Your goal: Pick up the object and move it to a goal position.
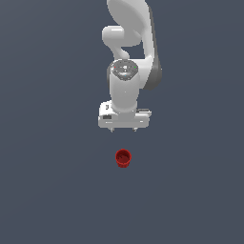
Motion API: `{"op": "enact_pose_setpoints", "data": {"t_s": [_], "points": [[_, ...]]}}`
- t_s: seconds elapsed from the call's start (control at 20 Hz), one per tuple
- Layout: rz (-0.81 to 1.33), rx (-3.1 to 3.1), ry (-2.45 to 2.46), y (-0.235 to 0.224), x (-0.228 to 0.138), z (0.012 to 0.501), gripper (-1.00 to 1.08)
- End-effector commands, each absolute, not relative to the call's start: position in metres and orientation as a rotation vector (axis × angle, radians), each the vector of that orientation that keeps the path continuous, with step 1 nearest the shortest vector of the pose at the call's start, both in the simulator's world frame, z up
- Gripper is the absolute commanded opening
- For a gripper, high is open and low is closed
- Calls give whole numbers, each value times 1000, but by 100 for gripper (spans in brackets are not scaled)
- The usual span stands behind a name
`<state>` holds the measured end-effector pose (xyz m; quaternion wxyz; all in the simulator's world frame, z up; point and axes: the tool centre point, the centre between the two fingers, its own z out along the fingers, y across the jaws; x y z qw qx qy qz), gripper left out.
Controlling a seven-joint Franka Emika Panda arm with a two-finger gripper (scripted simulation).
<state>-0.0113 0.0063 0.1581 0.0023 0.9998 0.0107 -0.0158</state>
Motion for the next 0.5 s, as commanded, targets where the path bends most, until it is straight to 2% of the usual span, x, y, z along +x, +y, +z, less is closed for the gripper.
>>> {"op": "enact_pose_setpoints", "data": {"t_s": [0.0, 0.45], "points": [[-50, 3137, 34, 6, -11, 158, 100], [-66, 3162, 77, 34, -12, 163, 100]]}}
